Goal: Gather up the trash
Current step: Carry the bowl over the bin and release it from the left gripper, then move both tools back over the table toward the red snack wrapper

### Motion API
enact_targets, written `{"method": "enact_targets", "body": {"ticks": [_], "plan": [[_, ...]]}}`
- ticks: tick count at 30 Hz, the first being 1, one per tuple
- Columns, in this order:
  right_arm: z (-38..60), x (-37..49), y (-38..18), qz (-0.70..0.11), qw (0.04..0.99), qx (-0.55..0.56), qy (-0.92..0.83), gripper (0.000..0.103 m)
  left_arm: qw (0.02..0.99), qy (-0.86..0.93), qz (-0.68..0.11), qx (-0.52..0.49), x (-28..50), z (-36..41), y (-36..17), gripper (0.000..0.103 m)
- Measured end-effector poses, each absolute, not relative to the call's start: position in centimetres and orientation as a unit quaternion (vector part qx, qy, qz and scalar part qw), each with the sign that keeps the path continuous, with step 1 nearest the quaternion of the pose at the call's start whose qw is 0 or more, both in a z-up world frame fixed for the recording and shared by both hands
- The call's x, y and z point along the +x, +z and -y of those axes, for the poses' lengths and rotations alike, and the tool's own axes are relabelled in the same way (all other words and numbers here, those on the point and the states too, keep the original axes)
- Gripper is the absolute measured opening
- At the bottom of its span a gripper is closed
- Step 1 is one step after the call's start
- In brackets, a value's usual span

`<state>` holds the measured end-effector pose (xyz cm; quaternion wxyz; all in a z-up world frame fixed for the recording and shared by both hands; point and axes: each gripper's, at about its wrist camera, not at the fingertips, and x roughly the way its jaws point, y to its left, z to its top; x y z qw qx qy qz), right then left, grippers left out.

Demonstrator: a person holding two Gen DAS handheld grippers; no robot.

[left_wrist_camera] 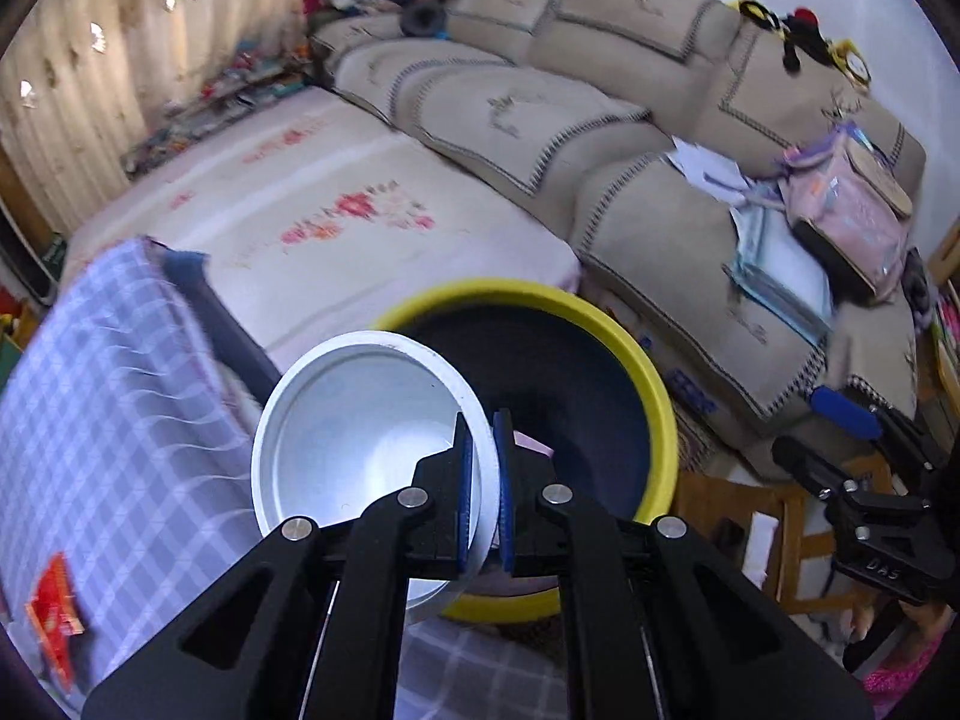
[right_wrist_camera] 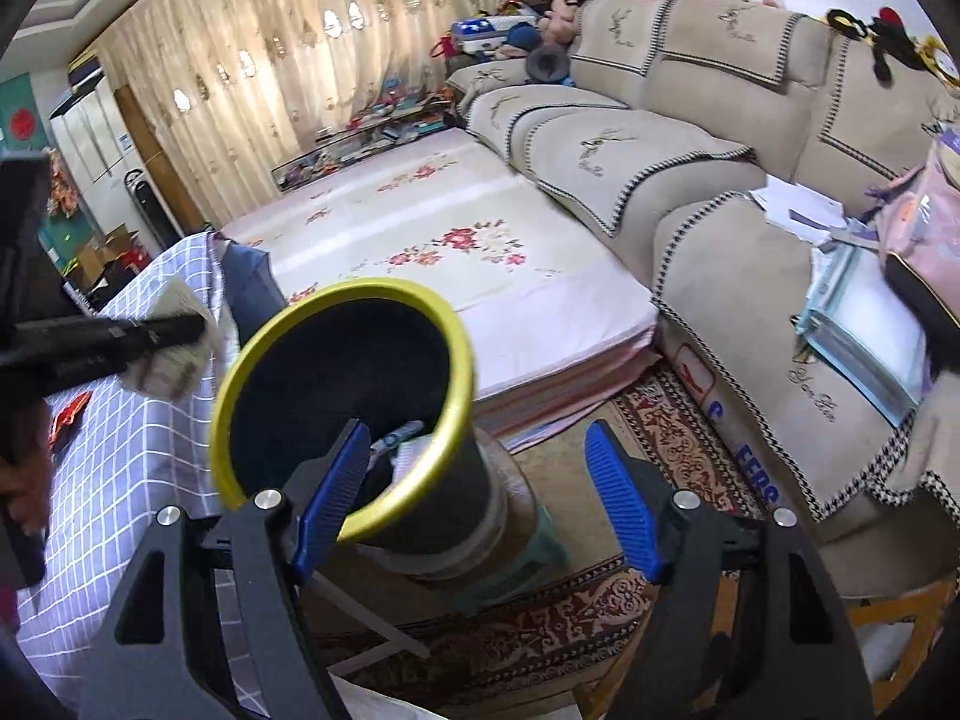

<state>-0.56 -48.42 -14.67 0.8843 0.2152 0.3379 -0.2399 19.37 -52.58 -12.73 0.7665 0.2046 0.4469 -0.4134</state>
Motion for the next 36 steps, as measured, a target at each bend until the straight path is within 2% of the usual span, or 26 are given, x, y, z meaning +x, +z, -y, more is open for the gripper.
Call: {"method": "enact_targets", "body": {"ticks": [8, 12, 20, 22, 30, 33, 36], "plan": [[49.7, -1.6, -15.4, -0.340, 0.879, 0.227, -0.247, 0.071, 0.741, -0.411, -0.486, 0.214, 19.5, 55.1, -17.8, 0.009], [49.4, -1.4, -15.6, -0.343, 0.879, 0.227, -0.243, 0.071, 0.742, -0.407, -0.489, 0.210, 19.8, 55.1, -18.3, 0.035], [48.5, -1.0, -15.3, -0.344, 0.882, 0.221, -0.235, 0.071, 0.766, -0.412, -0.460, 0.180, 18.9, 51.3, -14.4, 0.041], [48.1, -1.0, -15.2, -0.344, 0.883, 0.220, -0.232, 0.071, 0.777, -0.411, -0.448, 0.165, 18.4, 49.1, -12.9, 0.044], [46.3, -0.1, -14.6, -0.349, 0.889, 0.204, -0.213, 0.073, 0.834, -0.379, -0.388, 0.101, 15.7, 37.6, -7.4, 0.081], [45.2, 0.5, -14.1, -0.348, 0.894, 0.197, -0.199, 0.074, 0.862, -0.347, -0.360, 0.082, 14.7, 32.3, -5.7, 0.089], [43.2, 1.9, -13.5, -0.349, 0.902, 0.186, -0.175, 0.074, 0.889, -0.300, -0.340, 0.062, 13.6, 26.7, -4.3, 0.091]]}}
